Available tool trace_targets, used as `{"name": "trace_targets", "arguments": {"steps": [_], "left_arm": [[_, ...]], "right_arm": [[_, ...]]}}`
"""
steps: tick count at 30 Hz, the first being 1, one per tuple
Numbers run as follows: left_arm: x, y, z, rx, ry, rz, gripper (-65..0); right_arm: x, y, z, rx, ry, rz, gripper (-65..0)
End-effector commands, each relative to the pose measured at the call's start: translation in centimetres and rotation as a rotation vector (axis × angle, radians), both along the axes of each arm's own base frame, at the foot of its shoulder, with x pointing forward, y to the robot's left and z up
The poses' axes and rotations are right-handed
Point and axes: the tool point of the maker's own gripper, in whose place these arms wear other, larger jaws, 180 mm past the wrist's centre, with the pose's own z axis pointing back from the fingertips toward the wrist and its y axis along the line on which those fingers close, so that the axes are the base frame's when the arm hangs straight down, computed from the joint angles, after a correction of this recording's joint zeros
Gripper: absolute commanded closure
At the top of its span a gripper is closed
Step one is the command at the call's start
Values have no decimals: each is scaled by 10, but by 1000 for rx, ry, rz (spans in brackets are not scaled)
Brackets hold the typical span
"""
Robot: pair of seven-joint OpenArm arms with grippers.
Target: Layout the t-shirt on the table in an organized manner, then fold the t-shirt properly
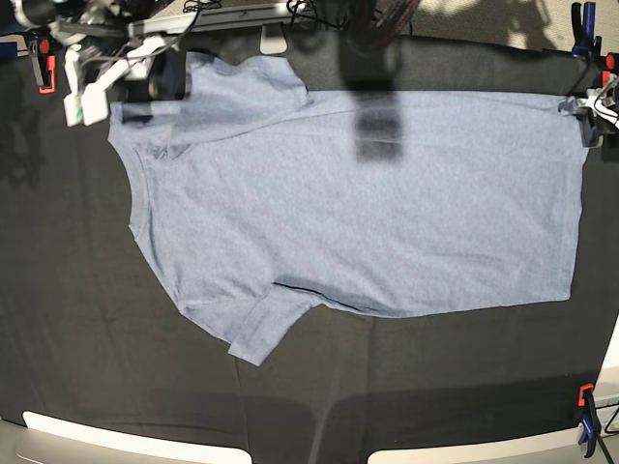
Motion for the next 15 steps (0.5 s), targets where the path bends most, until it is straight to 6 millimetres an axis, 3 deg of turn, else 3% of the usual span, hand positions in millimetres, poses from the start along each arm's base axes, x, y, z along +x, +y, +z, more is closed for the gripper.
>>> {"name": "trace_targets", "arguments": {"steps": [1, 6, 15], "left_arm": [[9, 6, 14, 20, -47, -3, -266], [11, 6, 16, 21, -61, -3, -266], [13, 6, 18, 21, -74, -3, -266]], "right_arm": [[1, 0, 2, 13, -20, -5, -241], [-10, 0, -19, 59, 38, -28, -241], [-4, 5, -25, 61, 22, -2, -241]]}}
